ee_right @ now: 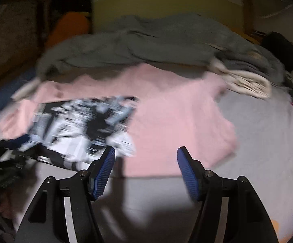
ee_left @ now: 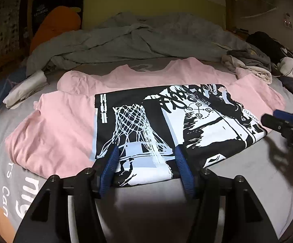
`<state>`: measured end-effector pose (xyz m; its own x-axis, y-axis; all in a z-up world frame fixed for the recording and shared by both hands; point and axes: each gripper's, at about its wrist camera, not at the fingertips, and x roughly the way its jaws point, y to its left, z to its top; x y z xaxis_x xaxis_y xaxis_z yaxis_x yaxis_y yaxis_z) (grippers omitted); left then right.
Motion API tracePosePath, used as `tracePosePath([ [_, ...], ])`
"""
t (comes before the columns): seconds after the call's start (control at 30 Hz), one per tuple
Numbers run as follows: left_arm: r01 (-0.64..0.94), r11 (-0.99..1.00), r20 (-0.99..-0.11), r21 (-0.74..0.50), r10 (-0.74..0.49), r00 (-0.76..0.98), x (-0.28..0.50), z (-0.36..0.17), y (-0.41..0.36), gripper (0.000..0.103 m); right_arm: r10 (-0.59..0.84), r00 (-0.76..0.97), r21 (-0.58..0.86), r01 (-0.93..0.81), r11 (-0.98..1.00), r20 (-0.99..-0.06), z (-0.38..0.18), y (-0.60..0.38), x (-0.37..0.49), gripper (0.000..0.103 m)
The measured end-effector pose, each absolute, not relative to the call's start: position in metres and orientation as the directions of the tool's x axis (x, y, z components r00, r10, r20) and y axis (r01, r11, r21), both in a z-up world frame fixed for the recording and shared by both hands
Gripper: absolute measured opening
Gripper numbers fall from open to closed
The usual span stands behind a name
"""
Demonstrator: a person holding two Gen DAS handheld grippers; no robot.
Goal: Fold small clothes
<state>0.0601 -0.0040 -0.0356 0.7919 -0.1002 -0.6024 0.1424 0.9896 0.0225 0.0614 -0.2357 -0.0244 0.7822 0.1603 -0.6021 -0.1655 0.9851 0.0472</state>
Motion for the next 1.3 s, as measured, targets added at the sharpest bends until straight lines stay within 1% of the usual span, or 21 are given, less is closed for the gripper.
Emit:
tracePosePath([
  [0.13,0.142,0.990,-0.602,0.023,-0.100,0.792,0.060,-0.035,-0.003,0.057,0.219,0.750,0.030,-0.257,0.966,-0.624,-0.031,-0.203,0.067,0.065],
  [0.17,0.143,0.990,-0.603,0.020,-0.102,0.791,0.060,-0.036,-0.003,0.057,0.219,0.737,0.016,-0.272,0.962,-0.639,-0.036,-0.195,0.068,0.065],
  [0.23,0.143,0.990,-0.604,0.018,-0.104,0.791,0.060,-0.036,-0.004,0.057,0.178,0.752,-0.048,-0.269,0.962,-0.635,-0.040,-0.186,0.066,0.065],
  [0.3,0.142,0.990,-0.604,0.019,-0.102,0.791,0.061,-0.035,-0.004,0.057,0.163,0.755,-0.072,-0.268,0.961,-0.636,-0.040,-0.187,0.064,0.065],
  [0.5,0.142,0.990,-0.604,0.015,-0.104,0.790,0.061,-0.035,-0.004,0.057,0.099,0.756,-0.065,-0.184,0.981,-0.647,-0.039,-0.222,0.062,0.066],
  [0.63,0.142,0.990,-0.605,0.008,-0.109,0.788,0.061,-0.035,-0.005,0.057,0.002,0.753,-0.049,-0.044,0.998,-0.658,-0.038,-0.261,0.071,0.066],
  [0.67,0.142,0.990,-0.606,0.006,-0.109,0.788,0.061,-0.035,-0.005,0.057,0.011,0.748,-0.019,-0.032,0.999,-0.664,-0.038,-0.269,0.072,0.065],
  [0.73,0.142,0.990,-0.606,0.005,-0.110,0.788,0.061,-0.036,-0.005,0.057,0.016,0.740,0.018,-0.006,1.000,-0.672,-0.037,-0.283,0.073,0.058],
  [0.8,0.142,0.990,-0.606,0.005,-0.110,0.788,0.061,-0.036,-0.005,0.057,-0.034,0.744,-0.018,0.030,0.999,-0.667,-0.035,-0.289,0.073,0.055],
  [0.9,0.142,0.990,-0.606,0.002,-0.112,0.788,0.061,-0.035,-0.005,0.057,-0.052,0.738,-0.029,0.044,0.999,-0.673,-0.035,-0.292,0.072,0.050],
  [0.93,0.142,0.990,-0.603,-0.004,-0.116,0.789,0.060,-0.035,-0.003,0.057,-0.060,0.738,-0.037,0.047,0.998,-0.672,-0.034,-0.291,0.071,0.050],
  [0.97,0.136,0.991,-0.592,-0.020,-0.121,0.797,0.058,-0.033,0.000,0.057,-0.069,0.737,-0.048,0.050,0.998,-0.673,-0.035,-0.291,0.072,0.050],
  [1.07,0.041,0.994,-0.488,-0.096,-0.083,0.869,0.032,-0.020,0.025,0.057,-0.071,0.739,-0.043,0.057,0.997,-0.670,-0.034,-0.292,0.071,0.050],
  [1.13,-0.002,0.988,-0.444,-0.151,-0.066,0.894,0.016,-0.010,0.045,0.057,-0.056,0.751,-0.025,0.053,0.998,-0.658,-0.031,-0.292,0.069,0.050],
  [1.2,-0.070,0.976,-0.434,-0.204,-0.026,0.900,0.005,-0.002,0.069,0.061,-0.052,0.786,-0.018,0.052,0.999,-0.616,-0.022,-0.291,0.063,0.050],
  [1.3,-0.160,0.928,-0.461,-0.337,-0.015,0.887,-0.004,-0.002,0.109,0.061,-0.010,0.837,0.005,0.015,1.000,-0.547,-0.006,-0.286,0.053,0.050],
])
